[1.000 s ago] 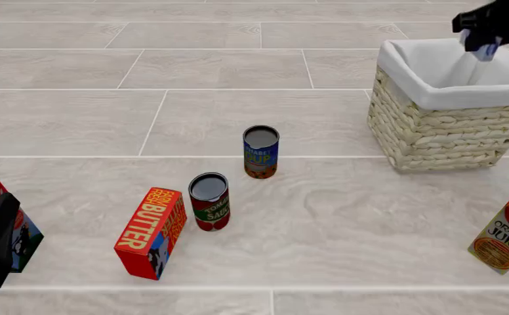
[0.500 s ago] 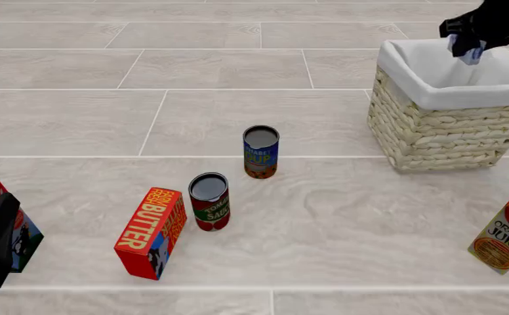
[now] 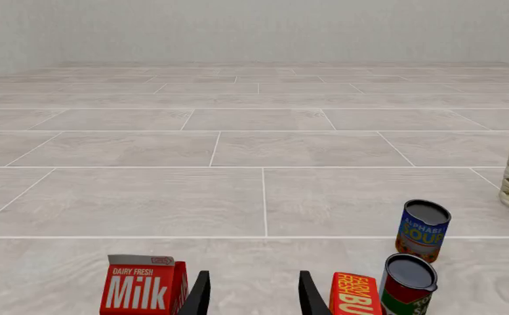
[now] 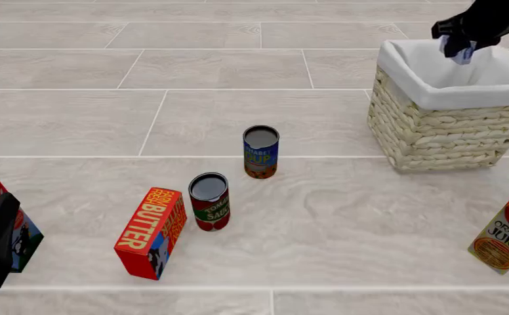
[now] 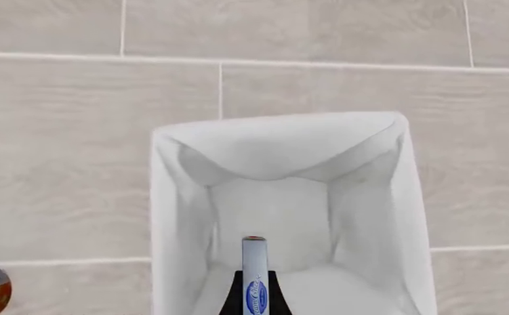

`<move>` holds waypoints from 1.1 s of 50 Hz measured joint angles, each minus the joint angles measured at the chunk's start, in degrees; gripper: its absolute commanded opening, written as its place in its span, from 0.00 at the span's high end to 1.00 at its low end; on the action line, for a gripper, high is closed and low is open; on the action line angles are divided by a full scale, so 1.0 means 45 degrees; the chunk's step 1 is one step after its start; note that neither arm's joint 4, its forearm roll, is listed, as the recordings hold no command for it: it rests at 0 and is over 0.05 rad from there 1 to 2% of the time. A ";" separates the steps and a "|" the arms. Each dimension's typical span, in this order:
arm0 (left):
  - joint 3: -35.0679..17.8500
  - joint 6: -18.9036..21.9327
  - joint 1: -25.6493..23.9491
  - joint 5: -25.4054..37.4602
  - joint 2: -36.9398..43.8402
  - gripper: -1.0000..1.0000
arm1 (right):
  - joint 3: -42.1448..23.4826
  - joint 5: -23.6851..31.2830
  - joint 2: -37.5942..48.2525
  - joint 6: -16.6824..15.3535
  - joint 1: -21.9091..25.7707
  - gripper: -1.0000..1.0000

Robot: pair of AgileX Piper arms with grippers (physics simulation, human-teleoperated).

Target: Pick the cream cheese and place it in the basket.

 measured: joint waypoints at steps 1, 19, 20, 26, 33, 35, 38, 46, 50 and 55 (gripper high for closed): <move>0.0000 0.0000 0.0000 0.0000 0.0000 0.00 | -0.0073 0.0051 0.0065 -0.0053 -0.0018 1.00; 0.0000 0.0000 0.0000 0.0000 0.0000 0.00 | -0.1017 0.0988 0.1106 -0.1141 -0.0487 1.00; 0.0000 0.0000 0.0000 0.0000 0.0000 0.00 | -0.1044 0.1030 0.1143 -0.1163 -0.0492 1.00; 0.0000 0.0000 0.0000 0.0000 0.0000 0.00 | -0.1284 0.1255 0.1382 -0.1347 -0.0524 1.00; 0.0000 0.0000 0.0000 0.0000 0.0000 0.00 | -0.1646 0.1492 0.1646 -0.1400 -0.0497 1.00; 0.0000 0.0000 0.0000 0.0000 0.0000 0.00 | -0.1743 0.1545 0.1709 -0.1398 -0.0484 1.00; 0.0000 0.0000 0.0000 0.0000 0.0000 0.00 | -0.1857 0.1608 0.1780 -0.1395 -0.0468 1.00; 0.0000 0.0000 0.0000 0.0000 0.0000 0.00 | -0.2097 0.1711 0.1910 -0.1403 -0.0474 1.00; 0.0000 0.0000 0.0000 0.0000 0.0000 0.00 | -0.2219 0.1739 0.1971 -0.1388 -0.0514 1.00; 0.0000 0.0000 0.0000 0.0000 0.0000 0.00 | -0.2324 0.1755 0.1980 -0.1322 -0.0541 0.00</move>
